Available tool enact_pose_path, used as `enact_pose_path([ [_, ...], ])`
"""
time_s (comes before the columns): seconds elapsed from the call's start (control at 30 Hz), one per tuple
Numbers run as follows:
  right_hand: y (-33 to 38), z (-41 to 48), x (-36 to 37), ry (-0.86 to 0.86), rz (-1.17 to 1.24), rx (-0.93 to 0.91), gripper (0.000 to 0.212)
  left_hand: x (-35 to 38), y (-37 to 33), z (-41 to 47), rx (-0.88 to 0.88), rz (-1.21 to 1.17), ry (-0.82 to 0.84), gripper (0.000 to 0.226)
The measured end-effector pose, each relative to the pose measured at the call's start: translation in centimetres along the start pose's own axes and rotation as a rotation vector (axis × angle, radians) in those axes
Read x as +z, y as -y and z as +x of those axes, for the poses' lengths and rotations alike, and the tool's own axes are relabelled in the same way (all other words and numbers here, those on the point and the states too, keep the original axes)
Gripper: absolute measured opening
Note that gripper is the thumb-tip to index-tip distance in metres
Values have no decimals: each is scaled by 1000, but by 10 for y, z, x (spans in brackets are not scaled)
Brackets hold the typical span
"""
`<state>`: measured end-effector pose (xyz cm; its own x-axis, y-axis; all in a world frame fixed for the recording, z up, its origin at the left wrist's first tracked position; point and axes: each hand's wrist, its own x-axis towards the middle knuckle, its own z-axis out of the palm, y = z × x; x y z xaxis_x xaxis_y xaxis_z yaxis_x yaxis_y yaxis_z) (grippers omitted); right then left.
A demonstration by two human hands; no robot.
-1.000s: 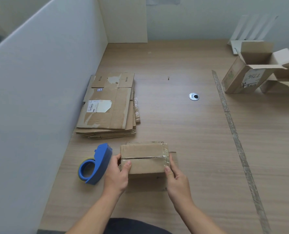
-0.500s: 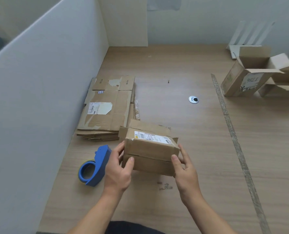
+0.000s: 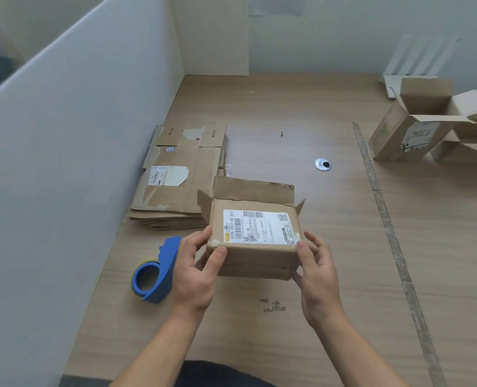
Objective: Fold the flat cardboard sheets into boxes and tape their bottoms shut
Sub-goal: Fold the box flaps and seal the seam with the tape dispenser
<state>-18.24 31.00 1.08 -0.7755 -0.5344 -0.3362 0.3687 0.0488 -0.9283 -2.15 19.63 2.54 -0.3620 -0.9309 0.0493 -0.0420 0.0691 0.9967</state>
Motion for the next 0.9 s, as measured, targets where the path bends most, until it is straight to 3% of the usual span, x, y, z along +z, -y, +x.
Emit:
enact_pose_path([
  [0.13,2,-1,-4,20,16,24,22,-4,4,1,-21,-20,44,45],
  [0.37,2,-3,1,63,-41,-2,20,-3,7,8,-145,-50,-37,30],
  [0.47,-3,-2,5,37,-60,-2,25,-2,5,8,-116,-27,-81,20],
  [0.67,-5,1,14,-8,-88,40,20,10,-4,6,13,96,-102,24],
  [0.9,7,-7,9,193,-230,-132,52,12,-18,23,-193,17,-267,13],
])
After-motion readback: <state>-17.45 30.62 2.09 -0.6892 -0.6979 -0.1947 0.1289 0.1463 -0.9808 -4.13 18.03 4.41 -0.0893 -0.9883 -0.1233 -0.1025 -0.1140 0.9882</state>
